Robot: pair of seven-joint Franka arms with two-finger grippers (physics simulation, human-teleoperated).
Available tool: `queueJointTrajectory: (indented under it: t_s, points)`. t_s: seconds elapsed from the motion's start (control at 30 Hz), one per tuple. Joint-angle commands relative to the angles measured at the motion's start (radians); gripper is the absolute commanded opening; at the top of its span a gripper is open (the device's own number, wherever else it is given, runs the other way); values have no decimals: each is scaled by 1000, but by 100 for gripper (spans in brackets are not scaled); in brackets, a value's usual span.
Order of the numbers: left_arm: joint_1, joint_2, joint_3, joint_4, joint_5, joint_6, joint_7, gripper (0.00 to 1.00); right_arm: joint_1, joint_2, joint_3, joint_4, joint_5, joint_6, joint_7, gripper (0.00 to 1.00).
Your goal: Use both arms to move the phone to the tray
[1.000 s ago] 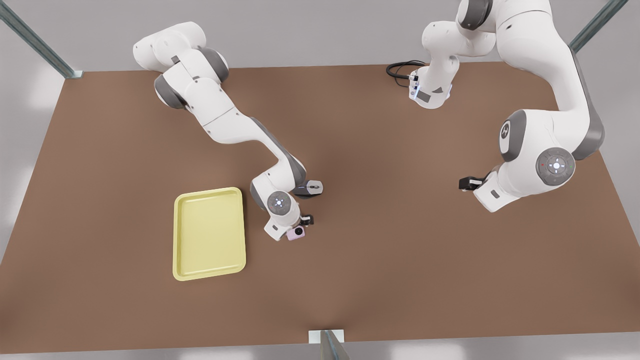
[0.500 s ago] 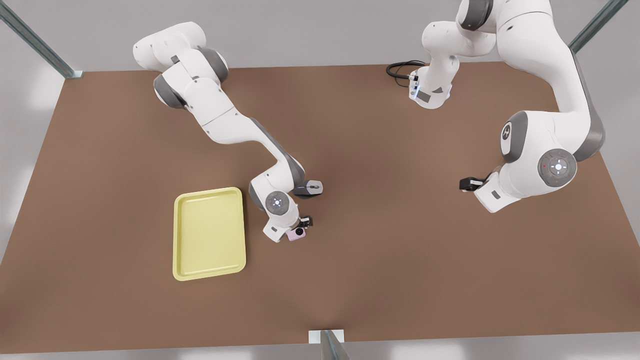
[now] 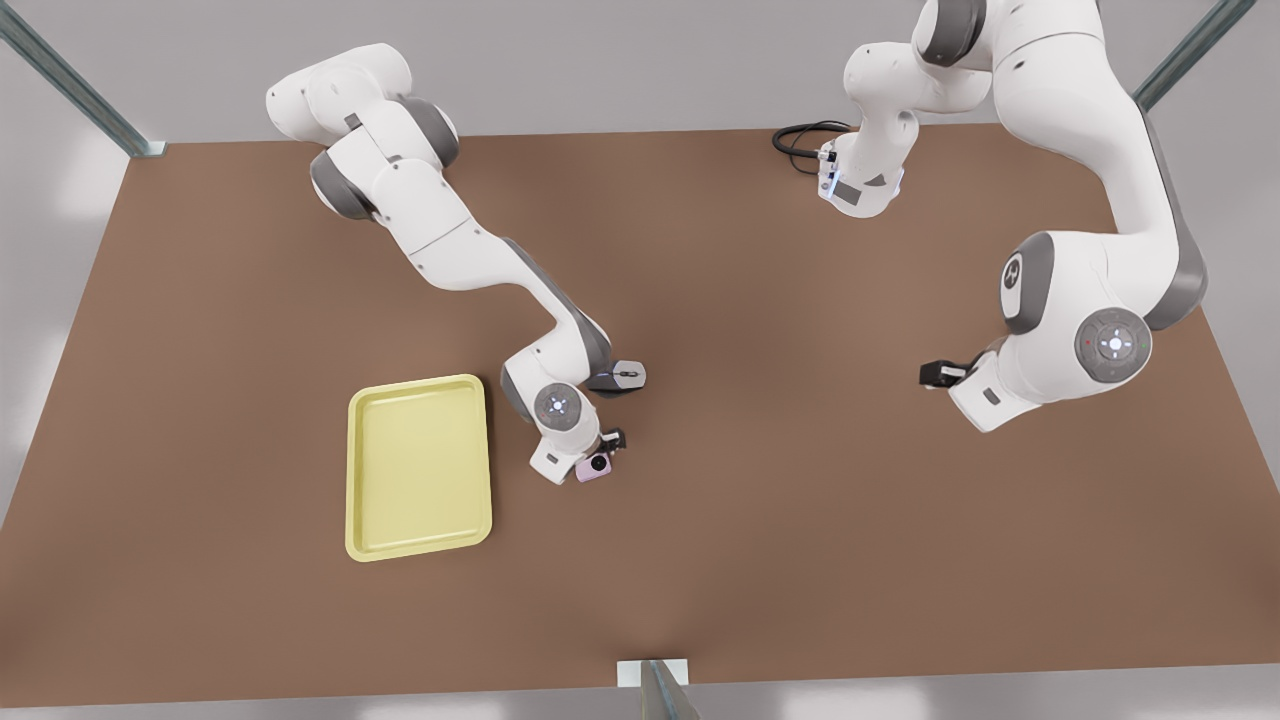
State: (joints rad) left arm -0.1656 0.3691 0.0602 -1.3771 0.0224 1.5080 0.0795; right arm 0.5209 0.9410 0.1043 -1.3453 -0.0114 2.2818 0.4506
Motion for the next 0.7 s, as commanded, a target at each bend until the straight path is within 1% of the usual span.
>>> queueJointTrajectory:
  t_s: [0.0,0.13,0.2,0.23,0.27,0.33,0.4,0.57,0.63,0.67]
  points:
    - [0,2,1,1,1,9,10,100,1,-1,0,-3,-2,11,-39,100]
    - [0,5,1,0,1,12,10,100,1,-2,0,-3,-15,8,-38,100]
    - [0,5,1,1,1,12,8,100,1,-2,0,-3,-13,8,-38,93]
    - [0,5,1,0,1,12,9,100,1,-2,0,-3,-13,8,-38,93]
    - [0,5,1,0,1,12,8,100,1,-2,0,-3,-15,8,-38,88]
    - [0,5,1,0,-4,12,9,100,1,-2,0,-3,-13,8,-38,85]
    - [0,5,1,0,-4,12,8,100,1,-2,0,-3,-15,8,-38,80]
    - [-2,1,1,1,-4,11,8,100,1,-11,0,-3,-13,-1,-38,80]
    - [-2,-1,1,1,-6,9,5,100,-2,-27,0,-5,-15,-7,-39,80]
    - [-2,-1,1,0,-6,9,5,100,-4,-60,0,-37,-13,-7,-52,80]
